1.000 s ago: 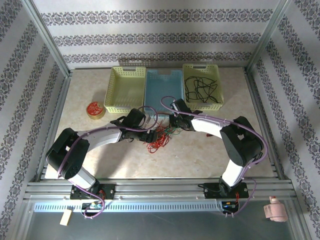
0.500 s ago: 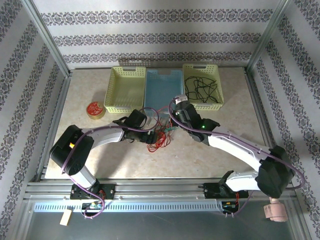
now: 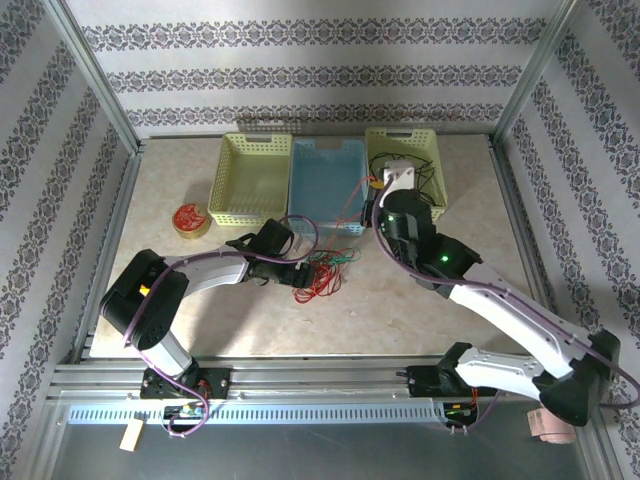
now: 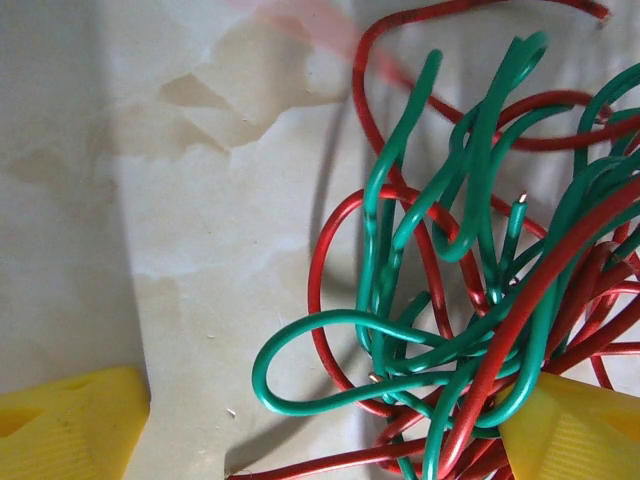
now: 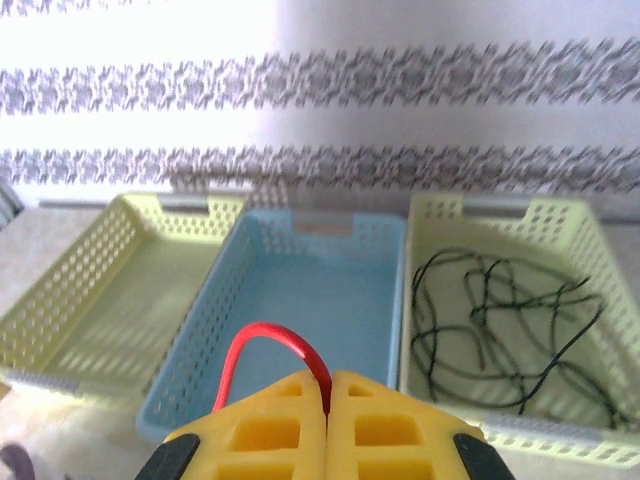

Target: Untangle the cables

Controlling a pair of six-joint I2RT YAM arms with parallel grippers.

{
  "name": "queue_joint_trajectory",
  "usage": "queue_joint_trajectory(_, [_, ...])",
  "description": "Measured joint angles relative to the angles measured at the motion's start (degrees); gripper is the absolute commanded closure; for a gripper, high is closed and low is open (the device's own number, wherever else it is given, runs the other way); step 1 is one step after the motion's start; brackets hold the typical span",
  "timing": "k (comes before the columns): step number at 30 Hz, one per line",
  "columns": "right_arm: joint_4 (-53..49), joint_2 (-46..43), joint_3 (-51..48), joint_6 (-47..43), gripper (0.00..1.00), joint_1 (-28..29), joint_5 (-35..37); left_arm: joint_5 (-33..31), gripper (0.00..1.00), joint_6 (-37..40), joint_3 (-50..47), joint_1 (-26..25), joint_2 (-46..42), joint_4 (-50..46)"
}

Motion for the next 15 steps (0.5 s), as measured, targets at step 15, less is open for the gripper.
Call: queue_joint_trajectory(15, [4.4,-2.3,11.7,-7.4,1.00,-6.5,-0.6,-0.2,0.08,0.0,0.0,0.0,0.2,0.1])
